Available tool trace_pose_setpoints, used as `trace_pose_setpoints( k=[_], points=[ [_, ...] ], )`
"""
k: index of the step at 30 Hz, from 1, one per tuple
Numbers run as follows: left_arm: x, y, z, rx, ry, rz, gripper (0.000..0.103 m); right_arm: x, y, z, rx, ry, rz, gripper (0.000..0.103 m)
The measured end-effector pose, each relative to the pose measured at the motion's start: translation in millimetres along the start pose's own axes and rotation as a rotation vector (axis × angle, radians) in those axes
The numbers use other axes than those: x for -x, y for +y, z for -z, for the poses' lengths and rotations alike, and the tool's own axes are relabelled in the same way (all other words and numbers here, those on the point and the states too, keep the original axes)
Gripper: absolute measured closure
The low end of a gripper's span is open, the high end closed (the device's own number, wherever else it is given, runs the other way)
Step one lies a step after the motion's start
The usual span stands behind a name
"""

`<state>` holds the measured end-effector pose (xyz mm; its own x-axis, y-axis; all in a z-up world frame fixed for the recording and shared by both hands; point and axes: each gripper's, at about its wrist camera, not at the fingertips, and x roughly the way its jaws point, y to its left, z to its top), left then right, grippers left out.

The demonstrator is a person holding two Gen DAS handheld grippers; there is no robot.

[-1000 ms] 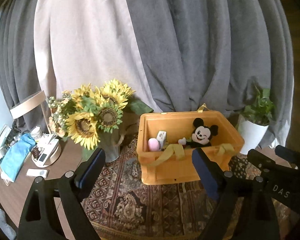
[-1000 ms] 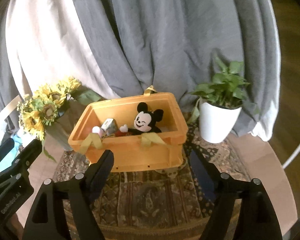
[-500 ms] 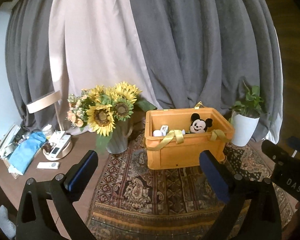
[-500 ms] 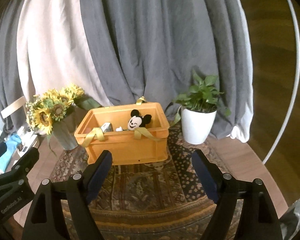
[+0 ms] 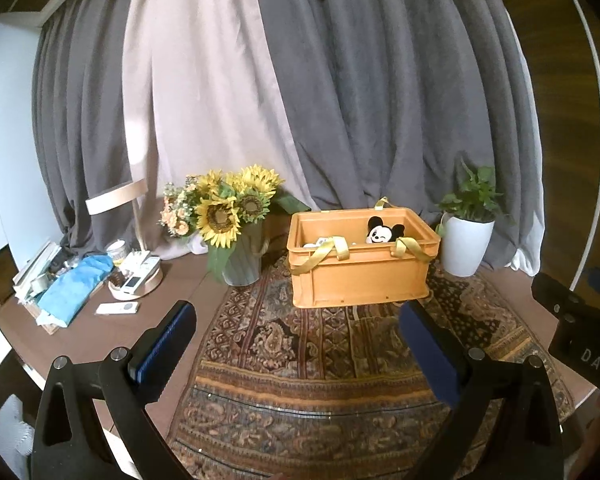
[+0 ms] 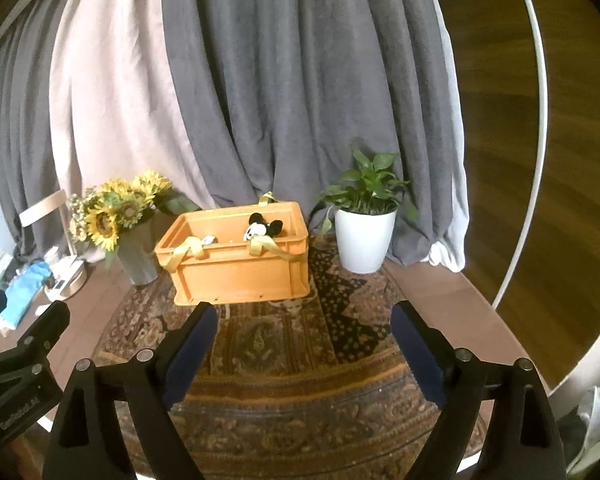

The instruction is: Organize soft objects

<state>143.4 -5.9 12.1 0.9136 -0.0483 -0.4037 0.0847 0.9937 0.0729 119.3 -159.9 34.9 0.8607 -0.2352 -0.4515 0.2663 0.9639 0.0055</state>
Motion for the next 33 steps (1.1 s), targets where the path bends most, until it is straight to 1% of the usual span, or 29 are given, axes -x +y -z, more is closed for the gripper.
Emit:
trace_pose_setpoints(
  k=[9, 15, 24, 33],
  points=[
    [41.0, 4.6, 16.8, 0.010, -0.023, 0.008, 0.000, 39.1, -2.5, 19.9, 0.003, -0.019, -0.023, 0.013],
    [58.0, 4.9, 22.7, 0.006, -0.040, 0.010, 0.000, 51.8, -4.3, 25.1, -0.001, -0.024, -0.028, 0.013],
    [69.3, 2.2, 24.2, 0.004, -0.050, 0.013, 0.000, 60.2, -6.9, 26.9, 0.004, -0.033, -0.029, 0.013],
    [70.9, -2.0, 22.7, 0.003, -0.043, 0.017, 0.000, 64.1, -7.5, 27.7, -0.001, -0.035, -0.018, 0.013]
  ],
)
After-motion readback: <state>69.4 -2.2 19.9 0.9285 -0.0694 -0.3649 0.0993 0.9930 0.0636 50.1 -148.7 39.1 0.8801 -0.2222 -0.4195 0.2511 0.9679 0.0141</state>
